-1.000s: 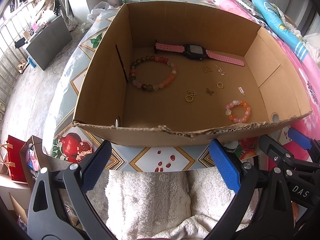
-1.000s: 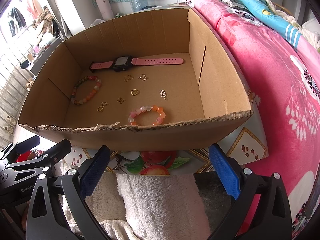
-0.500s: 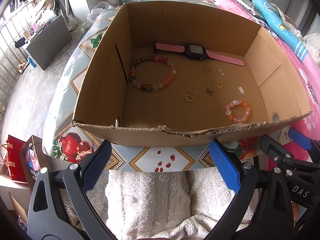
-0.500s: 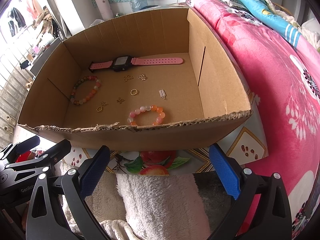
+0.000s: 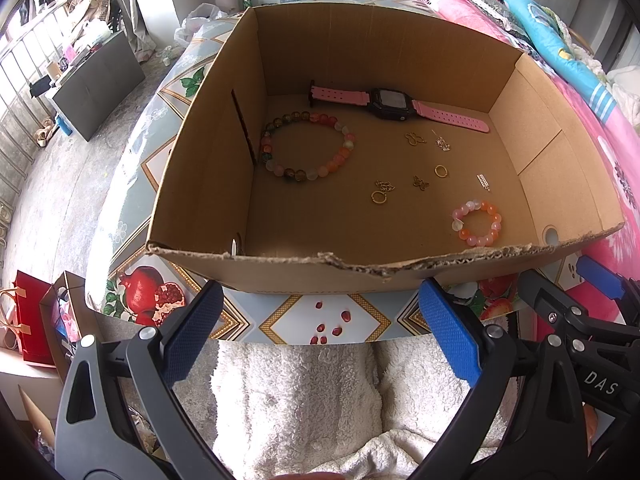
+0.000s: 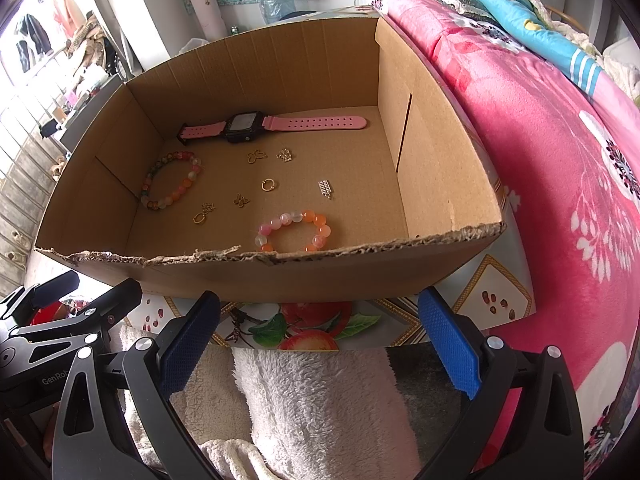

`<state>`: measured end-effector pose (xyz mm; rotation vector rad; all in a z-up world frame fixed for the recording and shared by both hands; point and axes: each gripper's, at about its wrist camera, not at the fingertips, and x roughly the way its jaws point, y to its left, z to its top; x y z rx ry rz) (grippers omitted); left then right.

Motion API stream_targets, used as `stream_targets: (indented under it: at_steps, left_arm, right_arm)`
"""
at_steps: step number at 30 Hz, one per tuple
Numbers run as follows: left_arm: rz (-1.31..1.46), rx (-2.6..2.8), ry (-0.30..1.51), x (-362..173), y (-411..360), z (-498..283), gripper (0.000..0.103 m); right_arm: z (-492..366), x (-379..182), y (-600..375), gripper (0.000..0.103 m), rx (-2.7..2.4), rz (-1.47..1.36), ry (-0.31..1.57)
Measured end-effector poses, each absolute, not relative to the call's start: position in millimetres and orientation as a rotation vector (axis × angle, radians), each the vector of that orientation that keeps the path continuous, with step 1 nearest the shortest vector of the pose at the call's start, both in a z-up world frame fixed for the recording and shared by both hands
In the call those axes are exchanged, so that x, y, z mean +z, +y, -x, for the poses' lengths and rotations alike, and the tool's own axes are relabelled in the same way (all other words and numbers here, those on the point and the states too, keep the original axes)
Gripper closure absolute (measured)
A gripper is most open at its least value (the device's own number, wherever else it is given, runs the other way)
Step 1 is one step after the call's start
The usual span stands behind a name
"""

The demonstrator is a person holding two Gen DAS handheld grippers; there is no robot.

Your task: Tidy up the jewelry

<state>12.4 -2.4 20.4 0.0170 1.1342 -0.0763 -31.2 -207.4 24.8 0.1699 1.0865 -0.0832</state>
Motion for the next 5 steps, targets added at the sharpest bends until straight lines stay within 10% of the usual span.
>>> stream_targets:
  at_steps: [5]
  left_arm:
    - [-0.016, -0.076, 1.135, 20.5, -2.4, -12.4, 0.009]
  right_arm:
    - [31.6, 25.3, -207.9, 0.007, -0.083, -0.171, 1.087]
